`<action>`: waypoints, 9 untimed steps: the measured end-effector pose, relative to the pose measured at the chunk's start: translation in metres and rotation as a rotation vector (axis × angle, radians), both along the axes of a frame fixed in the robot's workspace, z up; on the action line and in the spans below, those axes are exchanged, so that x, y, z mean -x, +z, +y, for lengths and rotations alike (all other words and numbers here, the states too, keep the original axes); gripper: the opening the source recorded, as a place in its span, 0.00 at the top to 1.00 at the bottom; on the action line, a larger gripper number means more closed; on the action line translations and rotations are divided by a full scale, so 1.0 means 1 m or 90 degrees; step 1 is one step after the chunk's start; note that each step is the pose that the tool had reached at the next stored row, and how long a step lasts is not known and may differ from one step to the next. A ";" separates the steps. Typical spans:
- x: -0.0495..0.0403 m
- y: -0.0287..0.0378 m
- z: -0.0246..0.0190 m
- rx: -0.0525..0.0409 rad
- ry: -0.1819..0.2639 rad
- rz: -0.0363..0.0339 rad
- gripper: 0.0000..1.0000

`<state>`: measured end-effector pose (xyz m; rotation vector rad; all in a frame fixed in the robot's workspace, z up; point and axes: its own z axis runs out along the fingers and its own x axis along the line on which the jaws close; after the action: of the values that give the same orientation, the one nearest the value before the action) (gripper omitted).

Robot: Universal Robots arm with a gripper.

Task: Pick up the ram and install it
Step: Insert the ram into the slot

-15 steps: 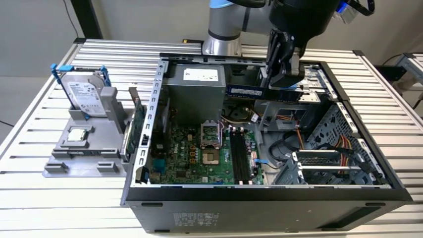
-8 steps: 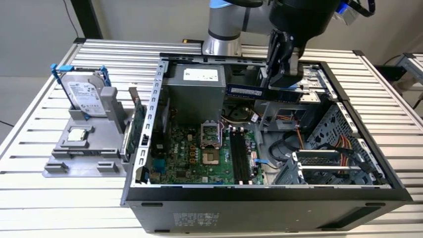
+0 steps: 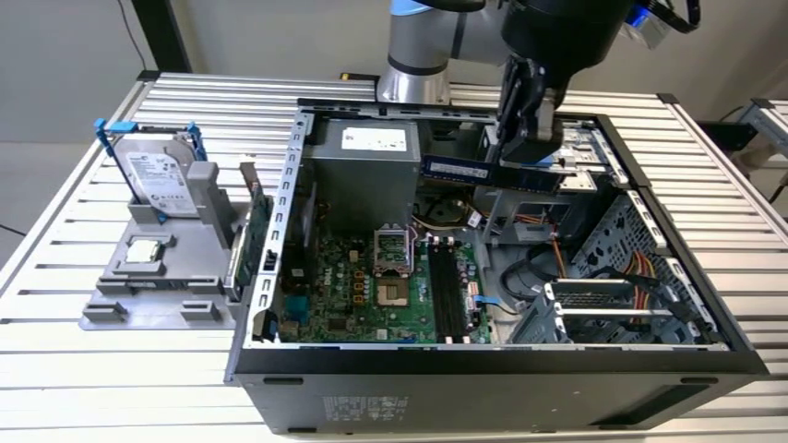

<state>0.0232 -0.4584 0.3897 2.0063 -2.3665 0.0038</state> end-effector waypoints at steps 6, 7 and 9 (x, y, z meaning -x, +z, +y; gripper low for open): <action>0.0000 0.0000 0.0000 0.0011 -0.015 0.0000 1.00; 0.0000 0.0000 0.0000 0.0012 -0.017 0.0000 1.00; 0.0000 0.0000 0.0000 0.0015 -0.022 0.0000 1.00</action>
<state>0.0232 -0.4584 0.3897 1.9646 -2.3992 0.0055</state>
